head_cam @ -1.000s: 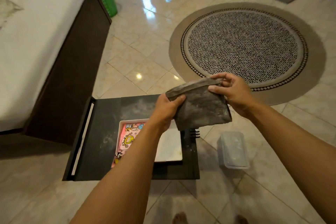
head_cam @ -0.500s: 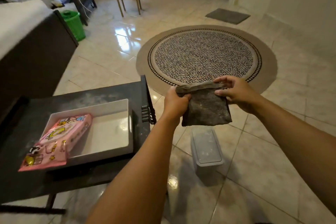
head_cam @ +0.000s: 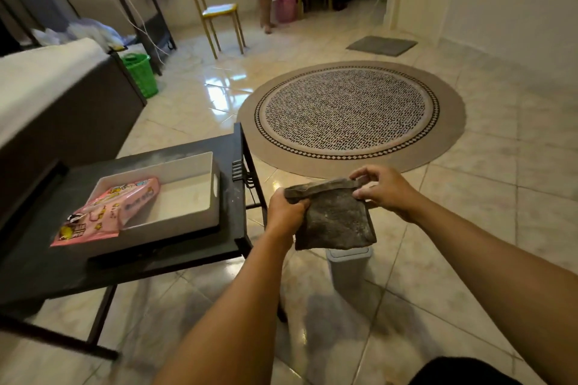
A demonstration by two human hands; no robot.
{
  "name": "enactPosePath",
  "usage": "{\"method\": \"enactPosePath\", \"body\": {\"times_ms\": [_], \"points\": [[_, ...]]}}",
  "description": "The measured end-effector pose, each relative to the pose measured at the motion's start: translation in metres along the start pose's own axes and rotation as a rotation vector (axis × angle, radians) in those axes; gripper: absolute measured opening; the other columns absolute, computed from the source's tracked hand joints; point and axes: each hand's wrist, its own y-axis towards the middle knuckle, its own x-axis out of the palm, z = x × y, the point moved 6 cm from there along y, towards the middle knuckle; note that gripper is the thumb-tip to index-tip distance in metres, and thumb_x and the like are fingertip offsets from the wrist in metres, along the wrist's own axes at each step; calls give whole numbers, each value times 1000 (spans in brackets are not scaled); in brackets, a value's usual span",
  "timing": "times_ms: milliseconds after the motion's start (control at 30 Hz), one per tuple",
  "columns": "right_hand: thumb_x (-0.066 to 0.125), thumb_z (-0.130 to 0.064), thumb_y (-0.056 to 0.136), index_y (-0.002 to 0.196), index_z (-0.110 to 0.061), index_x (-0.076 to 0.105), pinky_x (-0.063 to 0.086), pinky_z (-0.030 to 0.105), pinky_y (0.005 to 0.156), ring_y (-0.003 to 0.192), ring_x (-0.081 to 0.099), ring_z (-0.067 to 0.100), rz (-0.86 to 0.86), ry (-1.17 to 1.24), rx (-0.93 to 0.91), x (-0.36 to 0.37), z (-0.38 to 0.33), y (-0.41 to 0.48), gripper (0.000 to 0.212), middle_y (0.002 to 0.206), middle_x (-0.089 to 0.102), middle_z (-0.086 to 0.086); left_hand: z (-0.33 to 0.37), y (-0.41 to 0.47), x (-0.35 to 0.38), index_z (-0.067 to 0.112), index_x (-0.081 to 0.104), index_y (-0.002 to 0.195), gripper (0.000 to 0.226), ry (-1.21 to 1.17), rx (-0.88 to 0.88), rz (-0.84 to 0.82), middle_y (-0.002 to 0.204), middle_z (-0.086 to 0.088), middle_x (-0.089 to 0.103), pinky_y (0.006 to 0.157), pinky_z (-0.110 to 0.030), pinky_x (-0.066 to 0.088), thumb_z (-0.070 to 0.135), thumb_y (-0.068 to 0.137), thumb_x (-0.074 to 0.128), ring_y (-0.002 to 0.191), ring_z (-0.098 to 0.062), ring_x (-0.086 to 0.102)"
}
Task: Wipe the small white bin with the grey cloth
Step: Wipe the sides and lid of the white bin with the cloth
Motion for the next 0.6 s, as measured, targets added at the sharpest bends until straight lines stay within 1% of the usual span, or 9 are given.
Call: {"method": "enactPosePath", "body": {"times_ms": [133,267,333,433,500,567,600], "points": [[69,5,83,108,-11,66,58,27,59,87,66,26,12,-27,23,7,28,21,30,103,65,19,-28,22,12,14,57,117,27,4,-10,9,109,-5,65,89,-40,55,13,92,64,101,-21,63],[69,4,82,105,-14,66,62,41,71,91,67,30,13,-56,55,17,67,55,29,100,65,15,-64,60,23,16,56,118,29,17,-59,18,111,-6,65,89,-42,56,17,91,66,102,-21,63],[69,1,83,106,-15,66,62,41,72,90,67,29,17,-67,70,23,90,72,28,101,65,13,-81,80,29,15,57,118,29,21,-78,7,111,-6,65,85,-37,56,16,91,66,101,-20,63],[62,-11,92,119,-21,60,57,35,76,91,62,20,109,-119,125,23,127,90,28,109,62,7,-105,106,39,13,56,120,30,54,-114,-34,114,-7,64,79,-28,54,14,91,65,103,-20,62],[56,-15,97,132,-27,53,51,34,79,96,59,19,134,-134,200,23,155,94,38,116,59,6,-118,117,44,13,53,120,32,79,-135,-43,114,-5,62,75,-26,51,12,91,65,105,-20,59],[52,-17,99,143,-31,43,50,36,82,100,58,24,56,-163,279,28,179,93,47,113,58,8,-126,123,48,16,47,121,35,97,-128,-42,115,-1,57,72,-23,49,12,92,65,105,-17,57],[50,-16,100,146,-32,39,51,38,81,100,59,27,6,-154,304,31,188,92,51,110,59,10,-129,124,52,17,43,124,38,110,-115,-44,116,0,54,74,-23,49,13,92,64,105,-16,55]]}}
